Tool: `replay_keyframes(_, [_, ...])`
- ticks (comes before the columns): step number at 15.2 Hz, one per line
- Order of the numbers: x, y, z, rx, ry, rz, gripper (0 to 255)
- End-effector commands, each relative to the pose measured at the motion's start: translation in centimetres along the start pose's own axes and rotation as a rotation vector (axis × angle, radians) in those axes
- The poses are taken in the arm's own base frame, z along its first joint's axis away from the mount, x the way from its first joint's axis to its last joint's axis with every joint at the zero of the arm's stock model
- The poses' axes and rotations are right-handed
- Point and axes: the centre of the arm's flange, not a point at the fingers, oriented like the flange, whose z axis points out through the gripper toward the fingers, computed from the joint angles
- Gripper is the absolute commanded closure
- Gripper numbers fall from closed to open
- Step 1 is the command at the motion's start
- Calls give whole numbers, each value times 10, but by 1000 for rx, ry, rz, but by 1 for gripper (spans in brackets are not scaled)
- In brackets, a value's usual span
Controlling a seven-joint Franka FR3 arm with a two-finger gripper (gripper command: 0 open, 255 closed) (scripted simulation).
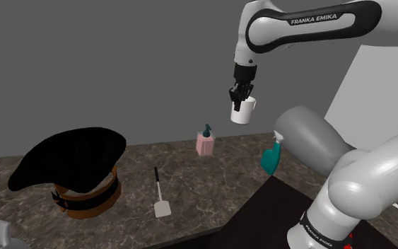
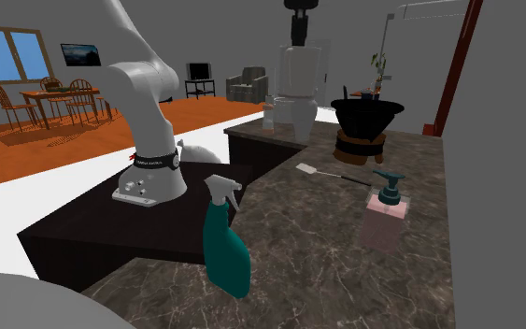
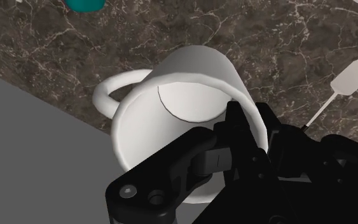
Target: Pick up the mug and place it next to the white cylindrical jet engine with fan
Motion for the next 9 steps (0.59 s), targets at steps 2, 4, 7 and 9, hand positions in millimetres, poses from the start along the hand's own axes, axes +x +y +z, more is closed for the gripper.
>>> replay_keyframes(2, [0,1,-16,0,0,0,255])
replay_keyframes(4, [0,1,-27,0,0,0,255])
replay_keyframes(7, [0,2,-37,0,0,0,255])
replay_keyframes(9, [1,28,-36,0,0,0,255])
